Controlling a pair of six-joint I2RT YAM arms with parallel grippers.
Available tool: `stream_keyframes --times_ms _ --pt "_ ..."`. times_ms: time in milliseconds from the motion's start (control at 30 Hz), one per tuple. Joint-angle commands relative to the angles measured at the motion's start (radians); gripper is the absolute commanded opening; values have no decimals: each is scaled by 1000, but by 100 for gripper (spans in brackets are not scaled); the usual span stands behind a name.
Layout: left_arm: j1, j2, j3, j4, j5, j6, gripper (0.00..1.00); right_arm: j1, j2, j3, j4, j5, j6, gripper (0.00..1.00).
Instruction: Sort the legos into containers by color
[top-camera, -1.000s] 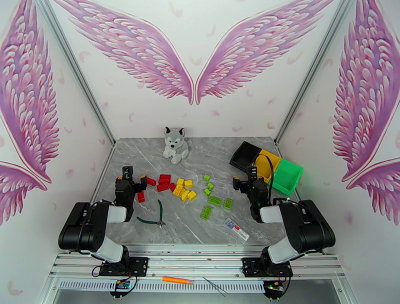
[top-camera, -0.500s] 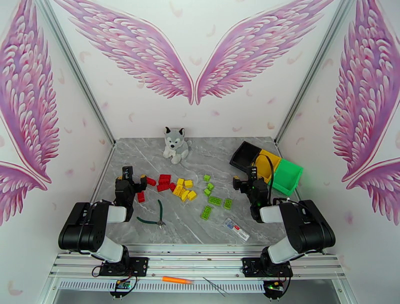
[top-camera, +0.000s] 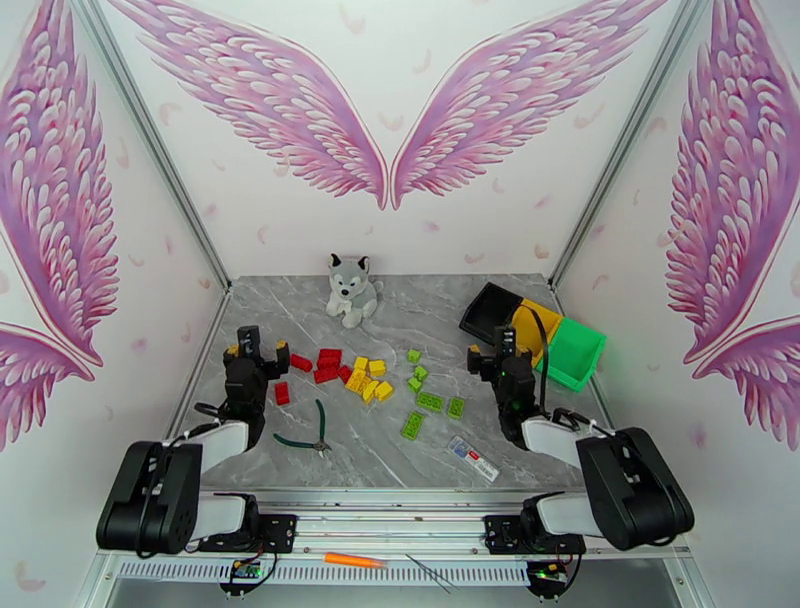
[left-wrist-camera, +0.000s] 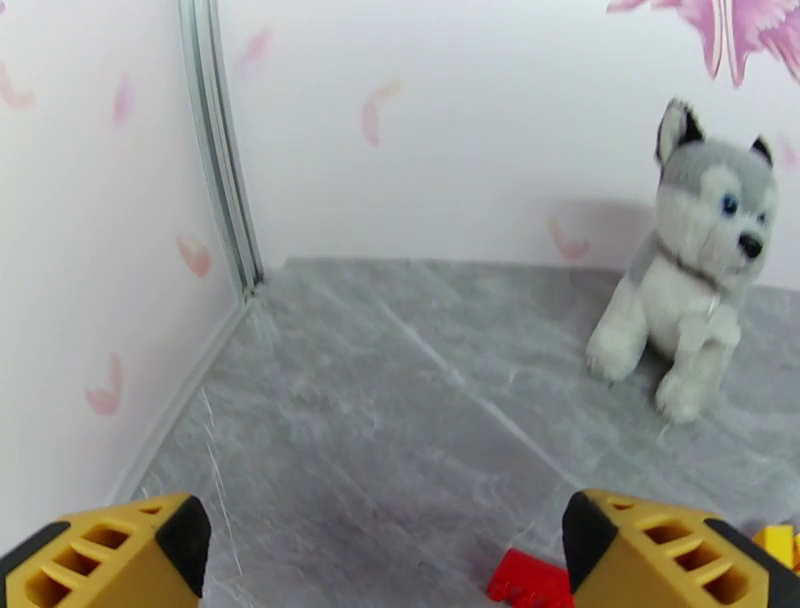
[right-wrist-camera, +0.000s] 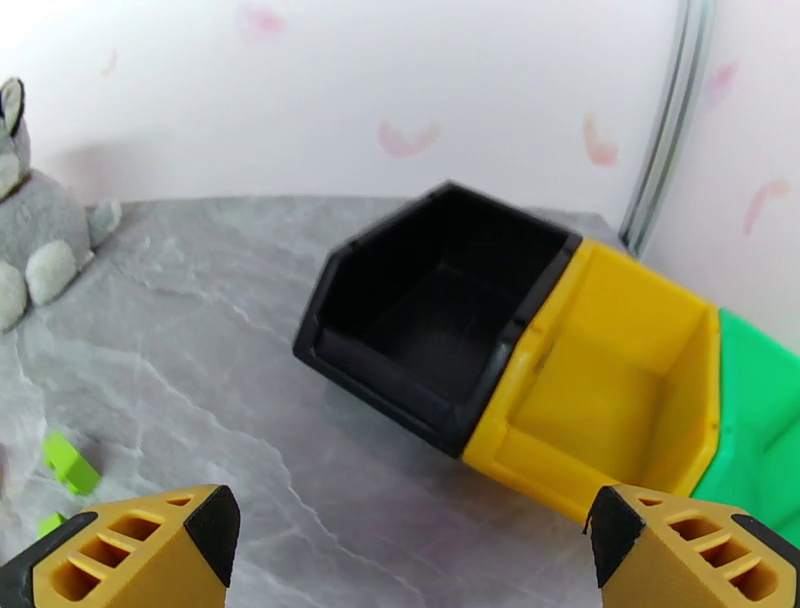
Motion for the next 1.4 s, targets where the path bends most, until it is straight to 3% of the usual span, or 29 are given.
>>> stream_keyframes --times_ms 0,100,200,267,333,467,567,800,933,1000,1167,1367 --pt "-63 -172 -25 -102 -80 5 99 74 -113 53 -203 124 67 99" --pt "-110 -344 23 -290 -115 -130 99 73 -220 79 -368 28 269 99" --pt "-116 -464 39 -352 -9 -278 99 61 -284 119 -562 -2 506 99" --pt "-115 -513 15 -347 -38 -465 99 46 -294 188 -675 -157 489 98" --pt "-112 -534 13 -409 -41 -661 99 48 -273 263 -786 -245 472 89" --pt "-139 -445 72 -456 219 -746 99 60 -229 341 -952 -256 466 82" --pt "-206 -383 133 -526 326 -697 99 76 -211 311 -955 -254 465 84" --pt "-479 -283 164 -562 263 -531 98 43 -48 443 -963 -59 546 93" --pt "-625 -172 215 -563 231 -472 95 -50 151 625 -1005 -47 617 83" --pt "-697 -120 253 -577 189 -439 95 -65 248 724 -1030 -15 607 80" --pt "-870 -34 293 -581 -70 -312 99 -108 474 956 -1108 68 594 80" --pt "-932 55 341 -584 -195 -235 99 -208 631 1130 -1217 57 628 76"
